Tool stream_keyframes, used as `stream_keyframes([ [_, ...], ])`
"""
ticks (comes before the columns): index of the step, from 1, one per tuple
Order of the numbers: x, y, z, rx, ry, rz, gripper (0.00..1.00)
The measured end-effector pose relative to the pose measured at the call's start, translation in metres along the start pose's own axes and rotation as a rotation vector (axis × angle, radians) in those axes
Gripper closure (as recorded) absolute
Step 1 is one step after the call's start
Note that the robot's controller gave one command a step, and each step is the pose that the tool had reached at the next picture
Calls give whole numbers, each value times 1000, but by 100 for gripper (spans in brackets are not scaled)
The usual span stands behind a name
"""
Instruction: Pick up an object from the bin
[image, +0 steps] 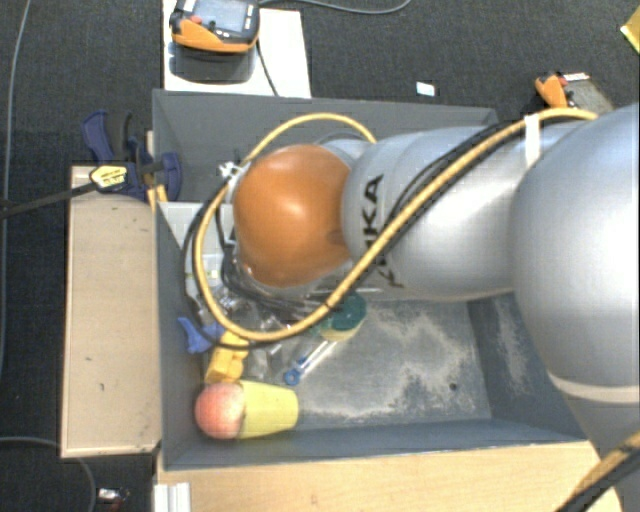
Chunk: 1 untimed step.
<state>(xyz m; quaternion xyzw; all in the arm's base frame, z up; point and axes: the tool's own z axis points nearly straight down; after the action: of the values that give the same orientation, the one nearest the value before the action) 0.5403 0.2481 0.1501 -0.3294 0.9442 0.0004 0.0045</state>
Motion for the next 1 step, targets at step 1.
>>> stream_keyframes([
  [1, -18, -9, 82, 3, -2, 76, 0],
])
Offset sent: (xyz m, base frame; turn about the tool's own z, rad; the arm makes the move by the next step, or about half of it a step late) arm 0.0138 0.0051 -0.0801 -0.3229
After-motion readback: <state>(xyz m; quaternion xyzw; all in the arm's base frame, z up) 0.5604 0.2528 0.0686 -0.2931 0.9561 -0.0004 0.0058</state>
